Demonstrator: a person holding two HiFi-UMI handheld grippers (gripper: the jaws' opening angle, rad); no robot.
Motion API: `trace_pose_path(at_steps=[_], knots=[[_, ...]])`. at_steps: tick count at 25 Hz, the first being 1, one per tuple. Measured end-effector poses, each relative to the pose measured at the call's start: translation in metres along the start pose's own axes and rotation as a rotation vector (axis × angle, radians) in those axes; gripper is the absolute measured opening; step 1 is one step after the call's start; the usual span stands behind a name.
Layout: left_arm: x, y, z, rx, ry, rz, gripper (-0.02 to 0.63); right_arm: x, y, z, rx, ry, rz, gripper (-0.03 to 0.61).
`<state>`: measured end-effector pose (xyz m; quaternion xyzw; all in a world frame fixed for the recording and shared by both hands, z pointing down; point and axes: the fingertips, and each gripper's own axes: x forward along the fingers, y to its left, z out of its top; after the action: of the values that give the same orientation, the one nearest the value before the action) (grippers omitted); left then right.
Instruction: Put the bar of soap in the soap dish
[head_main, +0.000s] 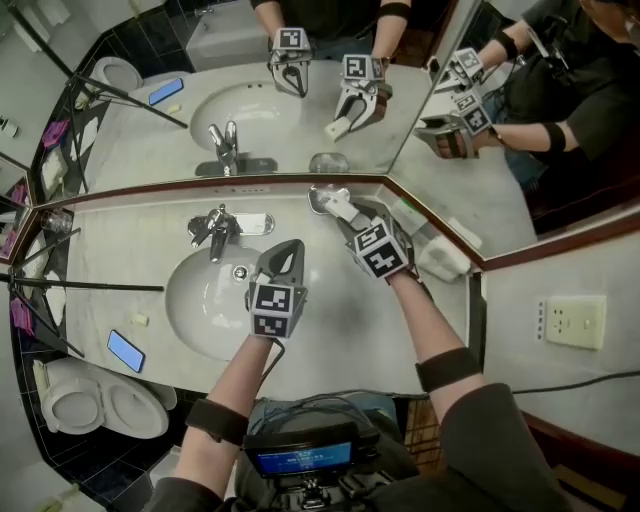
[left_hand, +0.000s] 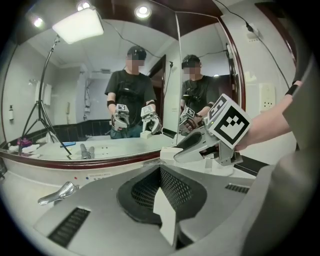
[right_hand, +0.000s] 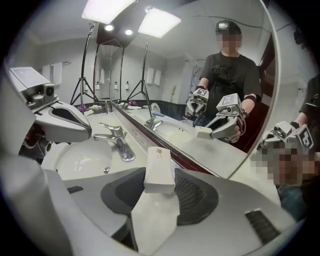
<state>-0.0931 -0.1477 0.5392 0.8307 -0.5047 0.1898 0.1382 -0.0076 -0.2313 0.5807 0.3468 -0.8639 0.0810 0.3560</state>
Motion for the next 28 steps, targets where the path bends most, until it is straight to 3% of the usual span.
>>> trace_pose_path(at_steps=[5, 10, 21, 28], knots=[[-0.025, -0.02, 0.005, 0.023, -0.026, -0.022, 0.002, -0.056, 0.02, -0.01, 0.079, -0.055, -0.042, 0.199], [-0.042, -0.042, -0.003, 0.037, -0.02, -0.049, 0.002, -0.089, 0.044, -0.044, 0.094, -0.028, -0.072, 0.193], [-0.042, -0.123, -0.041, 0.096, 0.053, -0.223, 0.002, -0.131, 0.061, -0.174, 0.254, 0.148, -0.189, 0.192], [-0.031, -0.159, -0.062, 0.13, 0.105, -0.295, 0.002, -0.13, 0.059, -0.249, 0.308, 0.257, -0.221, 0.192]])
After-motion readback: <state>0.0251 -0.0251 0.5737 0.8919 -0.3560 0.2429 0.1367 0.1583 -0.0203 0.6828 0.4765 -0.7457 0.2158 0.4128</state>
